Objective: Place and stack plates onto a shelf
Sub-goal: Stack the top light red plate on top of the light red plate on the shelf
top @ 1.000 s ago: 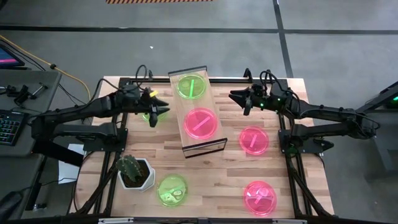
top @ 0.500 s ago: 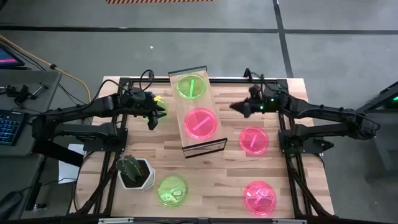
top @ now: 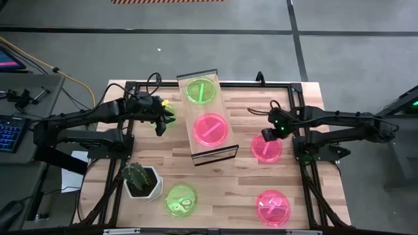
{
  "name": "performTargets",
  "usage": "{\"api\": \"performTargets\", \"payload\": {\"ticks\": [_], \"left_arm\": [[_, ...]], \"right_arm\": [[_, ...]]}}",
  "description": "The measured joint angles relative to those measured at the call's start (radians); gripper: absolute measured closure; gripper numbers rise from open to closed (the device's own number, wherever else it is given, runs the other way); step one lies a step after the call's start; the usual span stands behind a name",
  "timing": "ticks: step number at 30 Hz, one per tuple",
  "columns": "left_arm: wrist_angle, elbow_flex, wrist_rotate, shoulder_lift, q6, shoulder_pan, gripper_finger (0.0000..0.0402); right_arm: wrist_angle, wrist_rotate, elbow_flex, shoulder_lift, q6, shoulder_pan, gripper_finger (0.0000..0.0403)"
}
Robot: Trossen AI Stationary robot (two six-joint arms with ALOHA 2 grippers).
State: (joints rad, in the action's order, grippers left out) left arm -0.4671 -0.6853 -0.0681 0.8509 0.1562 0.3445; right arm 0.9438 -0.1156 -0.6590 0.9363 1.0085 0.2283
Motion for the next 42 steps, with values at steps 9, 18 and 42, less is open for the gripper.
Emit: {"api": "performTargets", "payload": {"ticks": [9,18,42], "left_arm": [[0.000,0.000,0.001,0.000,0.000,0.000,0.0291],[0.001,0.000,0.001,0.000,0.000,0.000,0.0291],[0.001,0.000,0.001,0.000,-0.002,0.000,0.0291]], "right_arm": [[0.094,0.061,0.024,0.000,0.164,-0.069,0.0277],[-0.002,0.005,0.153,0.000,0.311,-0.137,0.0277],[0.016,0.256,0.157,0.008,1.084,-0.597,0.0277]]}}
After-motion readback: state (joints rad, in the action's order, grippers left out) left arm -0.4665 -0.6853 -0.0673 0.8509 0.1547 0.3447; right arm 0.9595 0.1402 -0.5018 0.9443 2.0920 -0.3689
